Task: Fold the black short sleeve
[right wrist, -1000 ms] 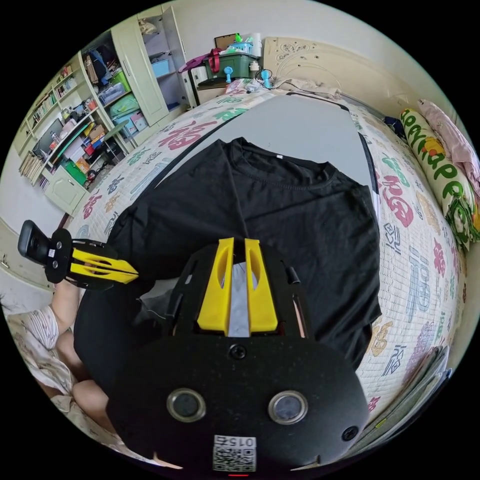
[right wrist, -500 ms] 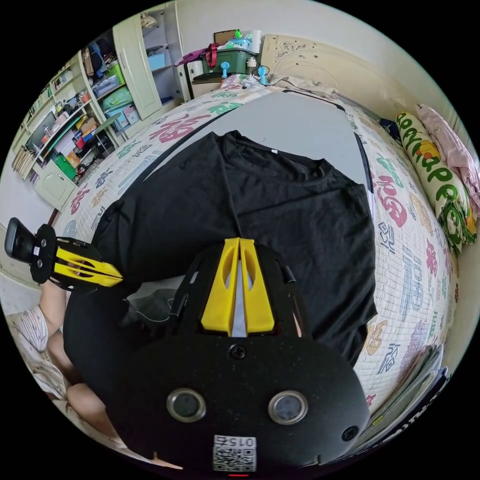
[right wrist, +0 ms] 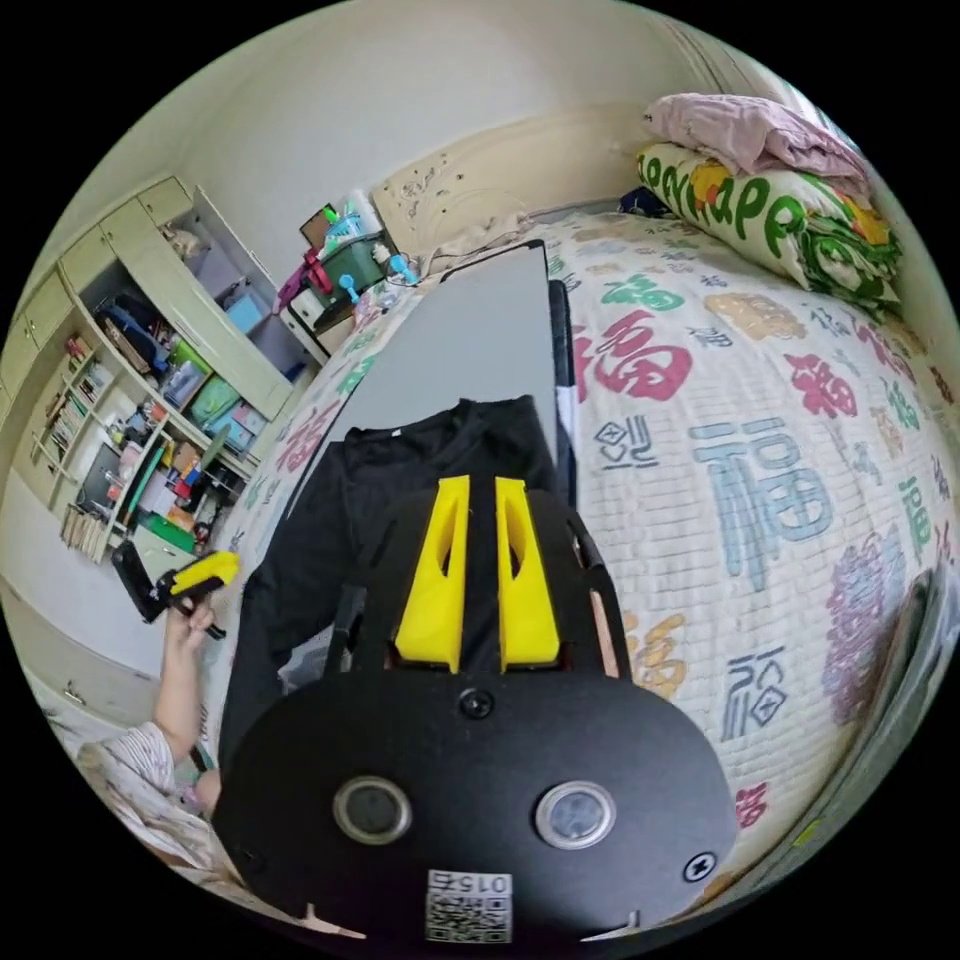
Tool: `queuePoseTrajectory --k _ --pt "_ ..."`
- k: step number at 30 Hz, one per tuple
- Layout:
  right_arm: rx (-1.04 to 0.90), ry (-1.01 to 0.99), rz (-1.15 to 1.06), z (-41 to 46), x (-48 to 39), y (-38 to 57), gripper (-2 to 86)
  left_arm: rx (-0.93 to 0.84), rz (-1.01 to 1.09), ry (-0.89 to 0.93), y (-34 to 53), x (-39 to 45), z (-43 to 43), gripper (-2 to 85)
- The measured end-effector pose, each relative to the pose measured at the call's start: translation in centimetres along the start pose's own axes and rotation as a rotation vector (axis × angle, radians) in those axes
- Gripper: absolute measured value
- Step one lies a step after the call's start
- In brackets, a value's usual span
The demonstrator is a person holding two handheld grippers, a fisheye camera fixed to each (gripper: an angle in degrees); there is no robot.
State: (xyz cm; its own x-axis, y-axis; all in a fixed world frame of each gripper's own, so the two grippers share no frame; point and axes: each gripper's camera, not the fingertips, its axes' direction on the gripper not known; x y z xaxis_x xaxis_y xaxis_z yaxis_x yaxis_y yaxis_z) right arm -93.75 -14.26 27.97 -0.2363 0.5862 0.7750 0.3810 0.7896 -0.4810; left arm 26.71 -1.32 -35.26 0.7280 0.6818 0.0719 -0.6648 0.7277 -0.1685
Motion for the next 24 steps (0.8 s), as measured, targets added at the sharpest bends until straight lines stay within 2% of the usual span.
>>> queuePoseTrajectory --k 3,10,15,19,21,24 --pt "-0.033 0.089 -0.044 -0.6 -0.2 -3.2 7.7 0.026 -0.111 -0.109 -4.4 -2.9 2.0 6.4" --pt "-0.043 -0.023 0.049 2.9 -0.5 -10.1 10.5 -0.102 -0.204 -0.256 -12.9 -6.8 14.7 10.7" --pt "-0.111 0.059 0.037 5.1 -2.9 -11.7 9.9 -0.233 -0.275 -0.212 -13.5 -9.6 21.4 10.5" --pt "-0.163 0.065 -0.044 4.5 -6.3 -11.8 4.4 -0.228 -0.262 -0.17 -12.1 -9.2 22.7 3.0" --pt "-0.182 0.083 -0.063 3.9 -7.9 -11.3 2.4 -0.236 -0.242 -0.187 -11.3 -8.6 22.8 1.9" --pt "-0.138 0.087 -0.106 0.3 -10.5 -10.2 1.1 -0.15 -0.185 -0.197 -9.2 -7.1 20.0 1.1"
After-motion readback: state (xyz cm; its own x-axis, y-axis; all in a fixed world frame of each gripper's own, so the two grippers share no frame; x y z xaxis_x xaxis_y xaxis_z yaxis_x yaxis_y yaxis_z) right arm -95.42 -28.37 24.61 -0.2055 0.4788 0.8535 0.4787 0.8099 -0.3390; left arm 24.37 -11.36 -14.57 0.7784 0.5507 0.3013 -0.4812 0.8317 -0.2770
